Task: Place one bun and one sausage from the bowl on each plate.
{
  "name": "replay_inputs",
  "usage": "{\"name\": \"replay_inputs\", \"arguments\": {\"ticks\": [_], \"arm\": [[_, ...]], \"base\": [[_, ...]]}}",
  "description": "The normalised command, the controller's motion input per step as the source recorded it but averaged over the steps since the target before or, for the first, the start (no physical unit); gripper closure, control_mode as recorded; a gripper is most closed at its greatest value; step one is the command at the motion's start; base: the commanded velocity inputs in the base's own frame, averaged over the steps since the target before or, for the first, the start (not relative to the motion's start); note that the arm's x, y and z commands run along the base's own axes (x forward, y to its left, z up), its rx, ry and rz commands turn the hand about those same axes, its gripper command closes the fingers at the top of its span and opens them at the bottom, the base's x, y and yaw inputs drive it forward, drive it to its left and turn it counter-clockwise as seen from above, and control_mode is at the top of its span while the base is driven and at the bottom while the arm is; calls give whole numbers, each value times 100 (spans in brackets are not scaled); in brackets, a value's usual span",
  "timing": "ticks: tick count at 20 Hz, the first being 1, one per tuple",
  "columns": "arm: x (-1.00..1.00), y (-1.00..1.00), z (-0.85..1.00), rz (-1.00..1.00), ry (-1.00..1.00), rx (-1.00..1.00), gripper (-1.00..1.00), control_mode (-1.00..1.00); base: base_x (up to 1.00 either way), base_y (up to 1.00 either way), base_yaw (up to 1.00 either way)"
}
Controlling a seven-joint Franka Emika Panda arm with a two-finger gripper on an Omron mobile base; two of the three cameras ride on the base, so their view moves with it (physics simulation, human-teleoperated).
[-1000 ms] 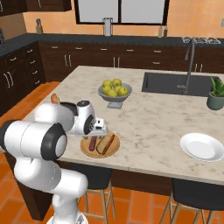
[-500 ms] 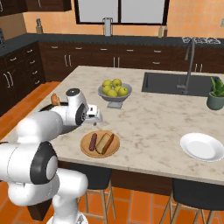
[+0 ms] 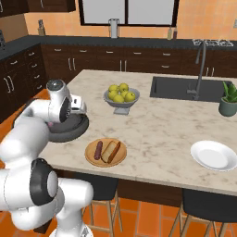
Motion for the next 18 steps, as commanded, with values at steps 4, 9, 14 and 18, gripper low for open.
{"name": "replay_inputs", "arguments": {"ticks": [4,9,14,18], "arm": [[65,92,55,6,1,12,-100,-100],[3,98,24,5,7,0,-100,-100],[1,73,-36,4,0,-5,-100,-100],[26,-9,-14,-6,0,0,-100,-100]], "base": [[0,0,0],[0,0,0],[0,0,0],[0,0,0]]}}
